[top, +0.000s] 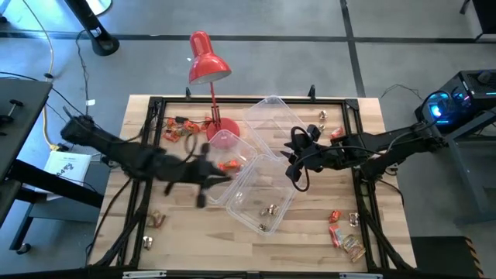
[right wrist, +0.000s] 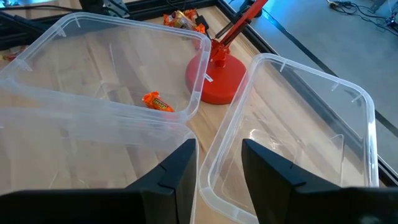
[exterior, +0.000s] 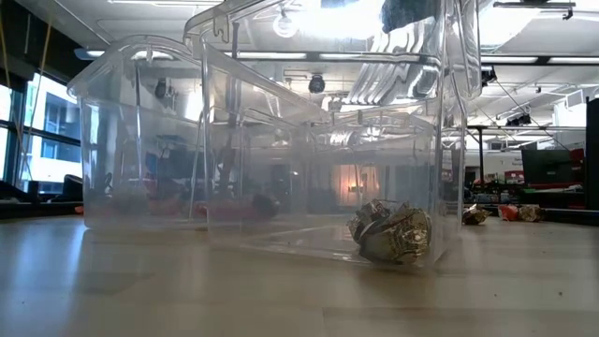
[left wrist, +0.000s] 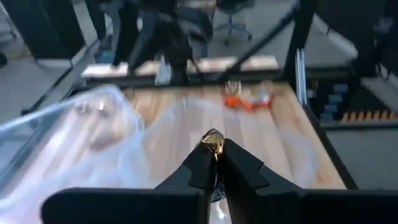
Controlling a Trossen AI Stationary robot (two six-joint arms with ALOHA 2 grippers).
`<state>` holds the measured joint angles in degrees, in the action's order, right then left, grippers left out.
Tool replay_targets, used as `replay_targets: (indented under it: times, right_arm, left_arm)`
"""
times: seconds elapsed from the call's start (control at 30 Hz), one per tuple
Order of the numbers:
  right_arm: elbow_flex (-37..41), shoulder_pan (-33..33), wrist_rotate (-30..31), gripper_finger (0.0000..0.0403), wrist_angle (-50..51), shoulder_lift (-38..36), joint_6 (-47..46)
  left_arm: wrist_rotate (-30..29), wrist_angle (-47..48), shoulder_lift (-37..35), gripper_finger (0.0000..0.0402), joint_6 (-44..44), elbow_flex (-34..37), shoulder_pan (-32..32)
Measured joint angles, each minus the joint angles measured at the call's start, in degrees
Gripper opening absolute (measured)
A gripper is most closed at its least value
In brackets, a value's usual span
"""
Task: Sort candy
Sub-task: Put the gold candy into the bottom left transparent bin
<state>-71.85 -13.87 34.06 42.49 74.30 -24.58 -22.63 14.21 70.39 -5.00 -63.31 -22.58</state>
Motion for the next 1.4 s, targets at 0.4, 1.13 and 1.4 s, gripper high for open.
replay_targets:
  times: [0.4,1.13,1.4]
  right_arm:
    - [0.0,0.0,0.0,0.0124,1.6,0.0,-0.6]
    - [0.0,0.0,0.1,0.0124,6.2,0.0,-3.6]
    - [0.0,0.0,0.5,0.0124,6.2,0.0,-3.7]
  left_arm:
    - [22.3,3.1,10.8,0.0183,-4.6,-7.8,6.7]
    - [28.7,26.4,6.4,0.0197,-80.4,16.5,-43.1]
    - [30.8,23.1,12.5,0.0197,-80.5,18.6,-47.7]
